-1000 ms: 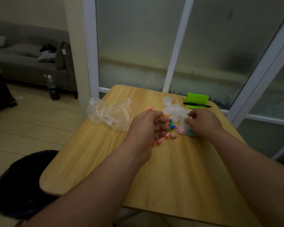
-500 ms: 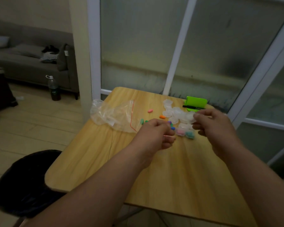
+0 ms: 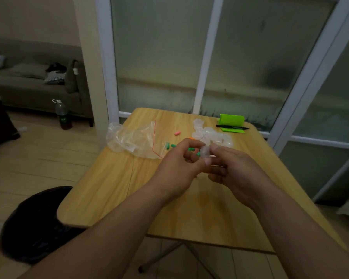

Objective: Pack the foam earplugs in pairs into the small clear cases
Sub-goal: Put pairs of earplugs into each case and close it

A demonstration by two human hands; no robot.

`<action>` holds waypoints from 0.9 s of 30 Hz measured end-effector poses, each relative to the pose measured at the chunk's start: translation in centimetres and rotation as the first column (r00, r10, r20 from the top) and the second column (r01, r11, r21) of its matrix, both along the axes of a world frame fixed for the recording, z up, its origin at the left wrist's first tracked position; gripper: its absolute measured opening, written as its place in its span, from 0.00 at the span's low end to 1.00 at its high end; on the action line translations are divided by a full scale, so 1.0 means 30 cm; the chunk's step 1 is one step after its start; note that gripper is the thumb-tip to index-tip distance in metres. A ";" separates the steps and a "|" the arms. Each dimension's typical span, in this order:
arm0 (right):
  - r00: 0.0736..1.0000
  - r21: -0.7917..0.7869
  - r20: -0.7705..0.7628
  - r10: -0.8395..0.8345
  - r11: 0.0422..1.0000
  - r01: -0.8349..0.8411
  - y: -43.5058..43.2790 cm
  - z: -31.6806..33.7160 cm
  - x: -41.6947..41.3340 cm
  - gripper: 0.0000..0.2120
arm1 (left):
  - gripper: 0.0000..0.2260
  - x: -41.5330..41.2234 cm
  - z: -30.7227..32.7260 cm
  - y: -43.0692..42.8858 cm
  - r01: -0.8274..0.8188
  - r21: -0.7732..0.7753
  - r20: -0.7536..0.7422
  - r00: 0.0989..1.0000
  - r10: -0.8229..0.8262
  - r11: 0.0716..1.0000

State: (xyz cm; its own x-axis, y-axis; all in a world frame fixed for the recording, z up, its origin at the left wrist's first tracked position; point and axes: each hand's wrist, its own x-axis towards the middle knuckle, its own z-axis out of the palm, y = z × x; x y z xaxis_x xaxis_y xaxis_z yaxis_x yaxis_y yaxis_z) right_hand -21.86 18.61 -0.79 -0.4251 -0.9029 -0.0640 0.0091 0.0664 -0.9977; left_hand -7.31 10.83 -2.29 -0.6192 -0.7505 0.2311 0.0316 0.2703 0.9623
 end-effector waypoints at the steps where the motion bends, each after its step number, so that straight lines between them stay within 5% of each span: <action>1: 1.000 0.004 -0.013 0.009 1.000 -0.009 0.000 0.003 0.001 0.16 | 0.14 0.003 -0.005 -0.002 -0.008 -0.055 0.019 1.000 0.009 0.998; 4: 0.987 -0.005 -0.162 -0.013 1.000 0.012 0.004 0.009 0.003 0.11 | 0.16 0.012 -0.020 -0.010 0.006 -0.090 0.063 0.998 0.000 0.996; 7: 0.930 -0.102 -0.361 -0.062 0.994 0.026 0.012 0.013 -0.007 0.09 | 0.15 0.010 -0.011 -0.008 0.058 0.210 -0.018 0.998 -0.056 0.976; 9: 0.861 -0.146 -0.505 -0.066 0.989 -0.010 0.018 0.008 -0.011 0.11 | 0.12 0.012 0.003 -0.011 0.151 0.458 -0.119 0.987 -0.108 0.876; 12: 0.751 -0.128 -0.660 -0.016 0.988 -0.091 0.026 -0.005 -0.013 0.13 | 0.13 0.018 -0.004 -0.020 0.224 0.493 -0.161 0.973 -0.165 0.841; 19: 0.920 -0.112 -0.388 -0.047 0.994 0.004 0.031 -0.015 -0.042 0.07 | 0.14 0.015 0.004 -0.015 0.164 0.438 -0.162 0.981 -0.102 0.884; 27: 0.957 -0.070 -0.289 -0.019 0.998 -0.001 0.017 -0.016 -0.027 0.06 | 0.13 0.022 0.004 -0.004 0.175 0.355 -0.112 0.983 -0.144 0.919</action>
